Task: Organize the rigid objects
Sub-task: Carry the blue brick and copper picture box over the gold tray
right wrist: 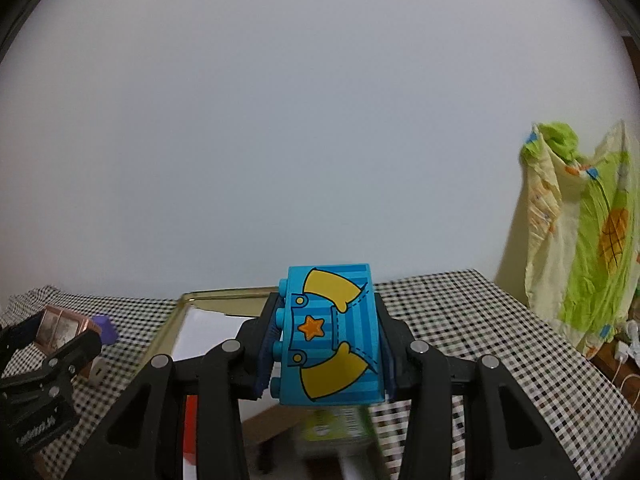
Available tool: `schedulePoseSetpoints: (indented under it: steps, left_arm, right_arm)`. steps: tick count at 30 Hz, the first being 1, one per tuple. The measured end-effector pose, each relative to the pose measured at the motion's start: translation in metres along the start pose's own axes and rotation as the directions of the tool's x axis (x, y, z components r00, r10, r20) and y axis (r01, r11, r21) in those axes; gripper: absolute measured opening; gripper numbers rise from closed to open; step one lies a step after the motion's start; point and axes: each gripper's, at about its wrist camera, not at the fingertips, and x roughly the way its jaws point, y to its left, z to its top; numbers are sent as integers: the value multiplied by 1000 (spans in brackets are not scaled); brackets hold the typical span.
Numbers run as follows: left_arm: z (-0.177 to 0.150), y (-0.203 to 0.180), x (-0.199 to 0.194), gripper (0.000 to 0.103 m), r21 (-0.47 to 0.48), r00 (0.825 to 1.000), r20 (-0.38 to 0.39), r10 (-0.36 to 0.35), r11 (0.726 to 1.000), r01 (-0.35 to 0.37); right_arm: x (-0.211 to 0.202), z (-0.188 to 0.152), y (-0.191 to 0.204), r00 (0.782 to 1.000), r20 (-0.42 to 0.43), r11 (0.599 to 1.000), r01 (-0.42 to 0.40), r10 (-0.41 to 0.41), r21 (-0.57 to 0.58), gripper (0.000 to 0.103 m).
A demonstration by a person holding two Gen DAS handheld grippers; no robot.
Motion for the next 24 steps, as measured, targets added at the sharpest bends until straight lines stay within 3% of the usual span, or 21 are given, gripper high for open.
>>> schedulePoseSetpoints:
  steps: [3, 8, 24]
  left_arm:
    - [-1, -15, 4, 76, 17, 999, -21, -38, 999, 38]
    - [-7, -31, 7, 76, 42, 996, -54, -73, 996, 75]
    - [-22, -40, 23, 77, 84, 990, -117, -75, 993, 85]
  right_arm:
    - [18, -1, -22, 1000, -24, 1000, 5, -4, 23, 45]
    - [28, -7, -26, 998, -61, 1000, -2, 3, 13, 45]
    - [43, -22, -4, 977, -209, 999, -40, 37, -13, 45]
